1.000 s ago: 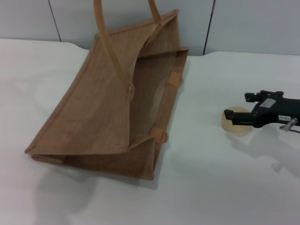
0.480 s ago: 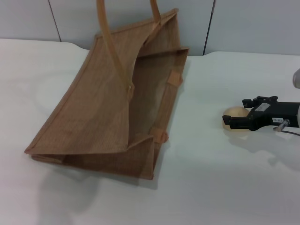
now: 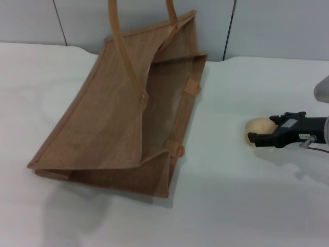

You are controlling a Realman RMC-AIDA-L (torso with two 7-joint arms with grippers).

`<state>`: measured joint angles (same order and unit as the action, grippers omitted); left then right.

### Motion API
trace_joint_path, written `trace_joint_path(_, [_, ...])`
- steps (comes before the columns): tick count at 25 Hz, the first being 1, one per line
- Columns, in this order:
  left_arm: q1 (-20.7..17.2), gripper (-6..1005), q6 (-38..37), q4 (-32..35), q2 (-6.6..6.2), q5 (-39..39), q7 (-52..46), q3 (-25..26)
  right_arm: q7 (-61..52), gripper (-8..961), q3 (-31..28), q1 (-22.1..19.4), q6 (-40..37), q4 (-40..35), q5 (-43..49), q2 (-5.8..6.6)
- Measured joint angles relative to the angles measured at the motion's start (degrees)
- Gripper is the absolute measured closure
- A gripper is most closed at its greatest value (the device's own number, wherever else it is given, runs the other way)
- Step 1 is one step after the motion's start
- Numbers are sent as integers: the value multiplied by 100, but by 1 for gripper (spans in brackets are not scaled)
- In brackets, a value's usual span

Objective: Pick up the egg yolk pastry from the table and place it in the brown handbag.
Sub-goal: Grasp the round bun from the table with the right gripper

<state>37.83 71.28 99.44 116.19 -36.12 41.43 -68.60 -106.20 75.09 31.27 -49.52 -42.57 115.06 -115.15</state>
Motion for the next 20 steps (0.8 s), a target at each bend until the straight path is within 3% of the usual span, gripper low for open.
trace_joint_path(20, [5,883,58,12,9,149,-30,20,-503,180,-5,203,-201,61,169,1])
